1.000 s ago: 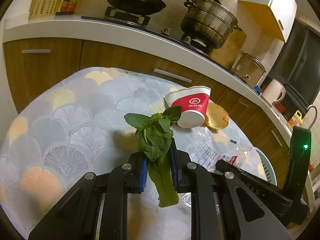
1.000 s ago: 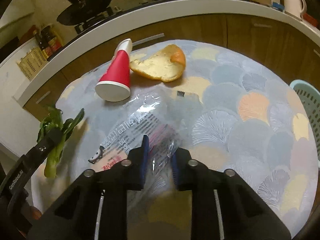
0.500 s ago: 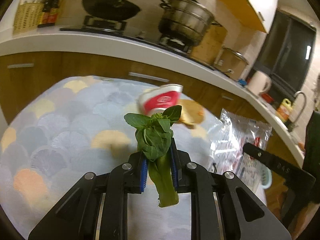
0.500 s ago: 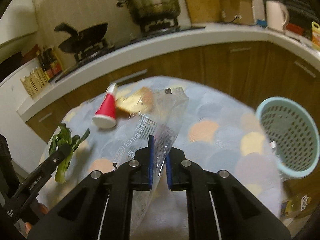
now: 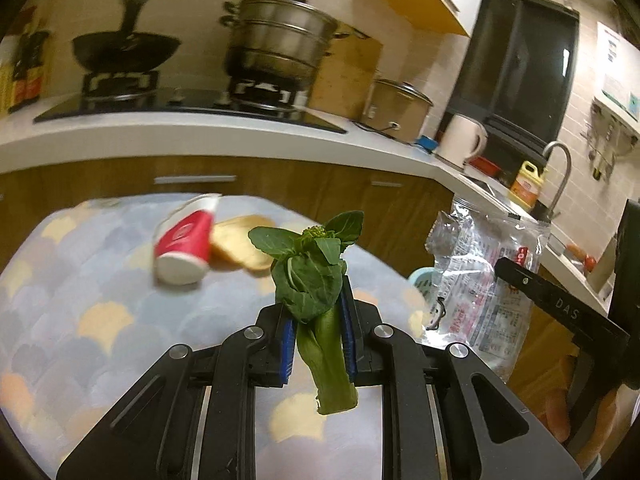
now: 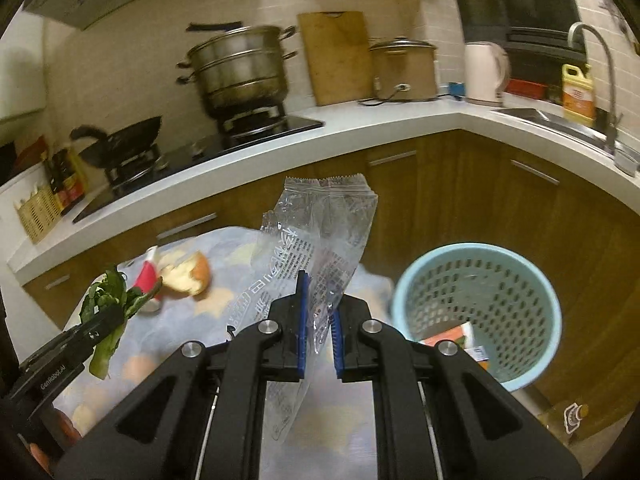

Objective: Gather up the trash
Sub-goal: 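Carry the plastic bag and bok choy to the blue basket and release both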

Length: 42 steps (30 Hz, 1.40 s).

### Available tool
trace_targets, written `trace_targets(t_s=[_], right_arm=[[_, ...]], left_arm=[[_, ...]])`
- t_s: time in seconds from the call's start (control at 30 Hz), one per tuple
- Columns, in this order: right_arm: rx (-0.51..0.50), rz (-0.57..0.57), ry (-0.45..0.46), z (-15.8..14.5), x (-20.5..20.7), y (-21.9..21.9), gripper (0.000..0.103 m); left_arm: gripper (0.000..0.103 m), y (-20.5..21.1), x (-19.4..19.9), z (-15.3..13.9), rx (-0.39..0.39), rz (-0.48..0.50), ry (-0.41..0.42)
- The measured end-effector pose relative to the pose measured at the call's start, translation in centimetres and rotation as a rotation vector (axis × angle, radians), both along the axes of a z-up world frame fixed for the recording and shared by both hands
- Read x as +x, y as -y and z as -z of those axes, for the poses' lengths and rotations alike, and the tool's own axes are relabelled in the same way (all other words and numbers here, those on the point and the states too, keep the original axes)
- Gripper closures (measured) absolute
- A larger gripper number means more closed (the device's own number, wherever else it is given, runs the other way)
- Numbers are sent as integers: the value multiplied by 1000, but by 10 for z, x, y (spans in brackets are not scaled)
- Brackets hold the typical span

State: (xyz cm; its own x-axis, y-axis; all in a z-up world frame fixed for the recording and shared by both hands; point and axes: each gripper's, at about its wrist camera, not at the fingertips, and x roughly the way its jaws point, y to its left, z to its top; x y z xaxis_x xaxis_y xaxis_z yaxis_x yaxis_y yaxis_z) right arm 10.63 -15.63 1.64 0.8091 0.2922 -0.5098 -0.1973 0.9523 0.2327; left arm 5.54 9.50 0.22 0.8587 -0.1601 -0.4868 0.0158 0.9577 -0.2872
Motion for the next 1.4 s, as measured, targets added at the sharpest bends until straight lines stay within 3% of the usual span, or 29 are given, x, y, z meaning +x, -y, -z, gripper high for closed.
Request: trace_targets(t_s=[0.27,0.7,0.8,0.87,1.1,1.2,1.27,1.4], right_arm=[[34,104,-14,9,10,61,95],[-33,329,-47,40,34,149,95],[-96,400,-74,53,42,161,95],[-140,428,-93,62,49,166,95],[-158,452,-166,91,72,183,95],[-152,438,-197,100,80,186,94],[-148,424,-213,106,84,188,91],[-129,408,-236,114,86,192,63]], left_arm=[[86,63,29,-8,48,110,3],[86,176,93,7,108,317,-54],[86,200,110,17,119,358,-83],[86,211,120,25,121,362,-104],[85,247,146,47,141,394,-156],[78,256,152,53,168,375,-167],[71,259,153,55,177,376,-166],[66,256,153,57,191,367,-167]])
